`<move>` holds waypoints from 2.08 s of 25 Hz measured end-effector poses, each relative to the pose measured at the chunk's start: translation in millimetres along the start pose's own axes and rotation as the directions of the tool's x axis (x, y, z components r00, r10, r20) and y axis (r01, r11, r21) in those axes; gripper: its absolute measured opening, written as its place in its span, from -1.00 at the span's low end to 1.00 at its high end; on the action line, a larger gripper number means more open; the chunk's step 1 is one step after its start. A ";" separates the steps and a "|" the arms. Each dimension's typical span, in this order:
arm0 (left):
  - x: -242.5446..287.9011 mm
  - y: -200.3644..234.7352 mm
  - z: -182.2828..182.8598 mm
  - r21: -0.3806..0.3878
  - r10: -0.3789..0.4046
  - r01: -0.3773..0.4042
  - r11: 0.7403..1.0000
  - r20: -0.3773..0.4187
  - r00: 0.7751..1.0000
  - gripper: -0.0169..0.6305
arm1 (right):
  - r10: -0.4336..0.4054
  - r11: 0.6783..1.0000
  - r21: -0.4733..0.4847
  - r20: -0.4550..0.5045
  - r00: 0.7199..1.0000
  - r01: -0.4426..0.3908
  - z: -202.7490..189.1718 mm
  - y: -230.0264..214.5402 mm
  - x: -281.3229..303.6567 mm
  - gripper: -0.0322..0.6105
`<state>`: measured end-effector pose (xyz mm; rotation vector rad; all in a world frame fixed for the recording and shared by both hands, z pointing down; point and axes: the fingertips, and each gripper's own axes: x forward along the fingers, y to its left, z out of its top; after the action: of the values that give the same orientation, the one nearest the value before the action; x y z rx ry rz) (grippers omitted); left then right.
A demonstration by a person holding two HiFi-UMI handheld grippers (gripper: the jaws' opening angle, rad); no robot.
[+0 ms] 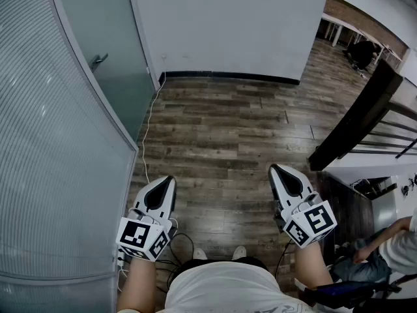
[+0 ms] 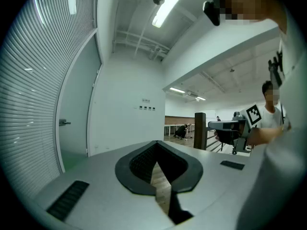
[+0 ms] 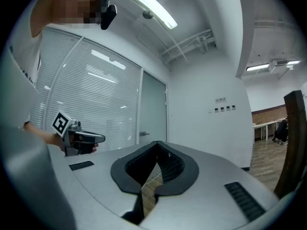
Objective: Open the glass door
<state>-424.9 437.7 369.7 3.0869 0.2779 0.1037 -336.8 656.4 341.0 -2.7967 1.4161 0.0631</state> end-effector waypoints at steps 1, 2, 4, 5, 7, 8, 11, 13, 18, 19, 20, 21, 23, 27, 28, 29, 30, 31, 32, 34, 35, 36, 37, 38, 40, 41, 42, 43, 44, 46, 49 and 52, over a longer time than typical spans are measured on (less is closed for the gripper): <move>-0.1 1.8 0.2 0.000 0.000 0.000 1.000 -0.001 1.000 -0.95 | 0.000 1.000 0.000 -0.001 1.000 0.000 0.1 0.6 1.6 -0.89; -0.3 3.6 0.4 0.001 0.000 0.000 1.000 -0.002 1.000 -0.95 | -0.001 1.000 0.000 -0.002 1.000 0.001 0.2 1.3 3.2 -0.89; -0.9 7.1 0.7 0.005 0.000 0.000 1.000 -0.003 1.000 -0.95 | 0.000 1.000 0.000 -0.002 1.000 0.000 0.2 2.9 6.4 -0.89; -1.5 9.3 0.9 0.008 0.001 -0.001 1.000 -0.003 1.000 -0.95 | 0.000 1.000 -0.001 -0.002 1.000 0.000 0.4 4.0 8.5 -0.89; -3.8 16.5 1.2 0.012 0.006 -0.005 1.000 -0.003 1.000 -0.95 | 0.000 1.000 -0.002 -0.003 1.000 0.000 1.1 8.2 14.4 -0.89; -5.8 21.2 1.4 0.012 0.008 -0.008 1.000 -0.002 1.000 -0.95 | 0.001 1.000 -0.002 -0.004 1.000 -0.001 1.7 11.4 18.0 -0.89; -14.6 37.7 1.0 0.002 0.014 -0.014 1.000 0.004 1.000 -0.95 | 0.005 1.000 -0.007 -0.004 1.000 -0.005 3.7 24.0 30.4 -0.89; -22.6 51.9 -1.2 -0.004 0.019 -0.019 1.000 0.009 1.000 -0.95 | 0.005 1.000 -0.012 -0.001 1.000 -0.005 4.2 35.2 40.0 -0.89; -38.7 93.1 -8.7 -0.023 0.042 -0.041 0.999 0.018 0.999 -0.95 | 0.010 1.000 -0.021 -0.007 1.000 -0.010 -3.6 64.6 65.2 -0.89; -40.1 99.1 -10.0 -0.027 0.045 -0.044 0.999 0.019 0.999 -0.95 | 0.014 1.000 -0.022 -0.013 1.000 -0.014 -5.5 68.8 69.8 -0.89; -40.9 104.5 -10.9 -0.030 0.048 -0.047 0.998 0.019 0.999 -0.95 | 0.018 1.000 -0.021 -0.018 1.000 -0.019 -6.7 71.8 74.7 -0.89; -41.2 109.6 -11.6 -0.033 0.050 -0.050 0.998 0.019 0.999 -0.95 | 0.023 1.000 -0.020 -0.022 1.000 -0.023 -7.3 74.1 79.7 -0.89; -41.0 119.5 -13.1 -0.037 0.055 -0.055 0.998 0.020 0.998 -0.95 | 0.028 0.999 -0.016 -0.023 0.999 -0.029 -8.1 77.2 89.7 -0.89; -33.4 136.7 -19.6 -0.040 0.073 -0.072 0.997 0.015 0.997 -0.95 | 0.050 0.999 -0.005 -0.023 0.998 -0.050 -16.2 76.0 115.3 -0.89; -30.1 141.3 -21.5 -0.042 0.082 -0.082 0.996 0.010 0.997 -0.95 | 0.062 0.998 0.000 -0.025 0.998 -0.062 -19.3 74.0 123.9 -0.89; -26.0 146.2 -23.0 -0.043 0.093 -0.093 0.995 0.004 0.996 -0.95 | 0.074 0.997 0.006 -0.027 0.997 -0.074 -22.4 71.4 133.1 -0.89; -21.1 151.7 -24.0 -0.044 0.106 -0.106 0.993 -0.001 0.994 -0.95 | 0.086 0.996 0.013 -0.027 0.996 -0.086 -25.1 68.1 142.8 -0.89; -15.4 157.5 -23.9 -0.044 0.120 -0.120 0.992 -0.004 0.993 -0.95 | 0.099 0.995 0.019 -0.027 0.995 -0.098 -27.2 63.8 152.9 -0.89; -9.0 163.2 -22.5 -0.044 0.135 -0.135 0.990 -0.004 0.991 -0.95 | 0.111 0.994 0.024 -0.025 0.993 -0.111 -28.5 58.6 163.5 -0.89; 6.4 172.5 -15.3 -0.043 0.159 -0.159 0.986 0.002 0.987 -0.95 | 0.134 0.991 0.033 -0.019 0.991 -0.133 -27.5 44.5 184.8 -0.89; 15.3 176.4 -10.5 -0.041 0.170 -0.170 0.985 0.006 0.985 -0.95 | 0.144 0.989 0.036 -0.015 0.989 -0.143 -25.5 35.9 195.3 -0.89; 24.7 180.6 -6.1 -0.038 0.183 -0.183 0.982 0.010 0.983 -0.95 | 0.154 0.988 0.037 -0.011 0.988 -0.153 -23.4 26.6 206.1 -0.89; 34.4 185.4 -2.7 -0.037 0.198 -0.197 0.980 0.011 0.980 -0.95 | 0.164 0.986 0.039 -0.008 0.986 -0.164 -22.0 17.2 217.2 -0.89; 44.4 190.6 -0.3 -0.039 0.214 -0.214 0.976 0.011 0.977 -0.95 | 0.175 0.984 0.041 -0.006 0.985 -0.175 -21.3 7.8 228.1 -0.89; 65.2 199.8 2.5 -0.050 0.245 -0.244 0.968 0.011 0.970 -0.95 | 0.199 0.979 0.047 -0.006 0.980 -0.199 -22.2 -11.6 248.9 -0.89; 76.1 203.4 4.1 -0.061 0.257 -0.256 0.965 0.014 0.966 -0.95 | 0.210 0.977 0.049 -0.008 0.978 -0.210 -22.7 -22.5 259.0 -0.89; 87.4 207.2 6.0 -0.072 0.268 -0.266 0.961 0.017 0.963 -0.95 | 0.221 0.974 0.051 -0.008 0.975 -0.220 -22.9 -34.4 269.4 -0.89; 98.8 211.8 7.7 -0.082 0.282 -0.280 0.957 0.020 0.959 -0.95 | 0.230 0.972 0.052 -0.007 0.973 -0.229 -22.6 -46.9 280.5 -0.89; 109.8 217.6 9.0 -0.086 0.300 -0.297 0.951 0.020 0.954 -0.95 | 0.239 0.970 0.052 -0.005 0.971 -0.238 -22.1 -59.4 292.4 -0.89; 130.1 229.9 10.1 -0.088 0.344 -0.341 0.936 0.015 0.939 -0.95 | 0.261 0.964 0.051 -0.002 0.965 -0.261 -21.7 -82.2 316.2 -0.89; 155.9 237.9 15.3 -0.085 0.402 -0.399 0.913 0.018 0.916 -0.95 | 0.308 0.950 0.055 0.001 0.951 -0.308 -22.3 -110.5 343.0 -0.89; 179.5 239.9 22.2 -0.073 0.421 -0.419 0.905 0.020 0.907 -0.95 | 0.334 0.940 0.070 0.008 0.943 -0.333 -24.3 -132.2 366.2 -0.89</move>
<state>-204.7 233.3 370.0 3.0204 -0.3907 0.0688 -13.0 439.0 349.4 -2.4725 1.8394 0.0077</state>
